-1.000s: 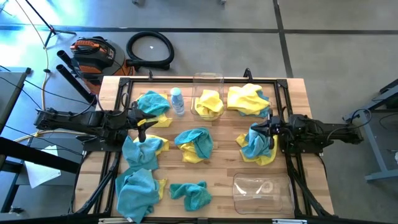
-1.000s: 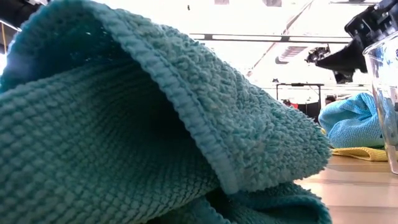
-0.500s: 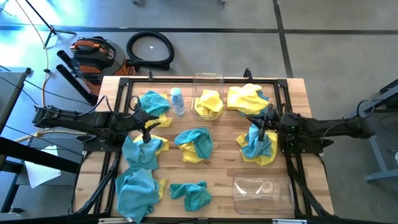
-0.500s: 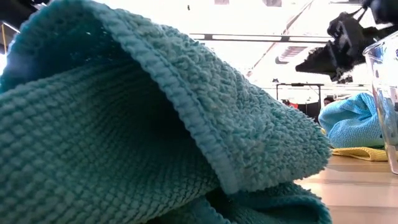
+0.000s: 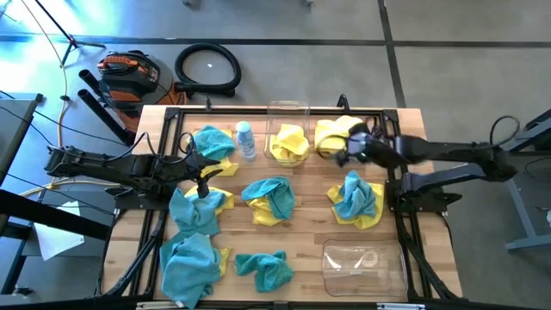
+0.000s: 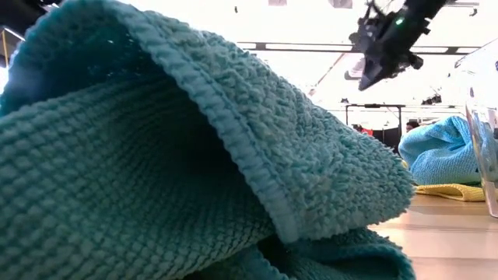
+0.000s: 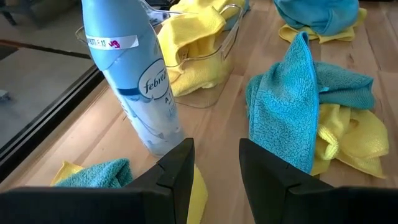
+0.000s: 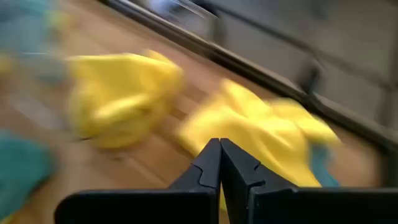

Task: Sort microfiber towel by color & place in baskets
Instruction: Put the yellow towel into the top transparent bin, then put the blue towel into the bottom transparent bin

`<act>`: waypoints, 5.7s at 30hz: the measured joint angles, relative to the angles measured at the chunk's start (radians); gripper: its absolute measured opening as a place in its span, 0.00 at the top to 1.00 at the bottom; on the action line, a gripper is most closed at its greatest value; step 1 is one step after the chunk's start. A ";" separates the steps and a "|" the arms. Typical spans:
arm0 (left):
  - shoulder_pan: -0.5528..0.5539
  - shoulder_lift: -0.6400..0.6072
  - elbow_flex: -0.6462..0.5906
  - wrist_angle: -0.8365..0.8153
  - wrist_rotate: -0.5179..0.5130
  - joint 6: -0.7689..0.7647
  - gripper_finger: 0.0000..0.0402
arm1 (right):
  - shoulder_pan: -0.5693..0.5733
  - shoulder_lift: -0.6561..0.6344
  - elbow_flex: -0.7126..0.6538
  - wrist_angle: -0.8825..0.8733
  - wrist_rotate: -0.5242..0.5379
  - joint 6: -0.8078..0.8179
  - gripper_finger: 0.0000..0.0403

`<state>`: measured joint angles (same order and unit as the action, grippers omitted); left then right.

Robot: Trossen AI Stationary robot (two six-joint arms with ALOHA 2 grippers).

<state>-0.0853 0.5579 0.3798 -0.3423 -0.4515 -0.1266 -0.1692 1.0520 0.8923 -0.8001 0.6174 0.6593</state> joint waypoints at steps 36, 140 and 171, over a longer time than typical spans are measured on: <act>0.000 0.000 0.000 -0.005 0.039 -0.004 0.71 | -0.440 0.566 0.075 0.009 -0.340 -0.092 0.43; 0.000 0.000 -0.054 0.007 -0.006 -0.027 0.71 | -0.232 1.146 0.923 -0.075 -0.603 -0.910 0.89; 0.000 0.000 -0.054 0.028 -0.004 -0.073 0.71 | -0.273 0.863 0.866 -0.163 -0.693 -0.775 0.94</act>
<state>-0.0856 0.5579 0.3260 -0.3139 -0.4551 -0.1993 -0.4426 1.9146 1.7588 -0.9633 -0.0752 -0.1158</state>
